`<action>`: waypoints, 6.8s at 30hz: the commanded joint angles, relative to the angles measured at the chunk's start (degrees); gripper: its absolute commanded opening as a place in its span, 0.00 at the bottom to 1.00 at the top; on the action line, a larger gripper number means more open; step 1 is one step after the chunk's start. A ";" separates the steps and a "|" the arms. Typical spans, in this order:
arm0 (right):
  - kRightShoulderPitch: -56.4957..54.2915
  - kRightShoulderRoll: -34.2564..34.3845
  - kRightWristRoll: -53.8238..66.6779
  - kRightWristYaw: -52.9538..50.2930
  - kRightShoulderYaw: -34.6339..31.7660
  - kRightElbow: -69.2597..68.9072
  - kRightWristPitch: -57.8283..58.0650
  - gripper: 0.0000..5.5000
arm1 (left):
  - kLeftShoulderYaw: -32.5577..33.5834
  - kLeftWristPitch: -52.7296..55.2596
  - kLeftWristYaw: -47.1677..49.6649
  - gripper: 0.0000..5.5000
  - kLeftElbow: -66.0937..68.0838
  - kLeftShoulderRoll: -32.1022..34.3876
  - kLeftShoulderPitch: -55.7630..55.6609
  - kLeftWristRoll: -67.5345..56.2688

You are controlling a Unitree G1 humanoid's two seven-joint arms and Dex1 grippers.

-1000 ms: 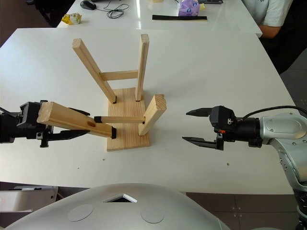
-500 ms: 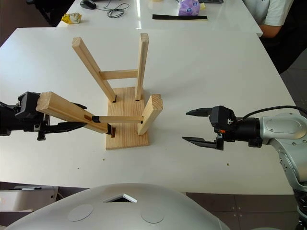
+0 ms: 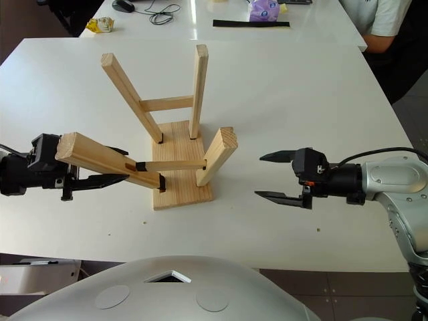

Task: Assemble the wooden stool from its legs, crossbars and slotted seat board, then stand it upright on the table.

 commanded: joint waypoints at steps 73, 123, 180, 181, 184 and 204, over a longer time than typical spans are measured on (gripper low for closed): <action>-7.94 -0.01 -0.32 -2.74 7.32 -2.76 -0.03 0.70 | -19.47 -1.62 -5.48 0.37 10.97 7.93 -8.84 11.00; -13.49 17.38 13.07 -32.83 16.11 -21.71 21.30 0.38 | -33.84 -4.15 11.14 0.37 19.85 4.43 -18.36 19.55; -26.39 55.83 -3.85 -64.21 27.46 -16.54 15.20 0.20 | -35.81 0.73 11.99 0.37 17.69 2.71 -22.05 17.71; -27.44 56.08 -3.12 -64.60 26.92 -17.44 15.95 0.20 | -35.79 0.75 12.03 0.37 17.66 2.71 -22.03 17.70; -28.01 56.24 -2.17 -64.93 27.29 -18.33 17.31 0.20 | -35.87 0.79 11.98 0.37 17.65 2.62 -22.18 17.72; -17.79 51.05 -7.76 -61.04 31.80 -9.57 14.23 0.20 | -36.16 1.15 12.00 0.37 18.22 1.82 -23.53 17.96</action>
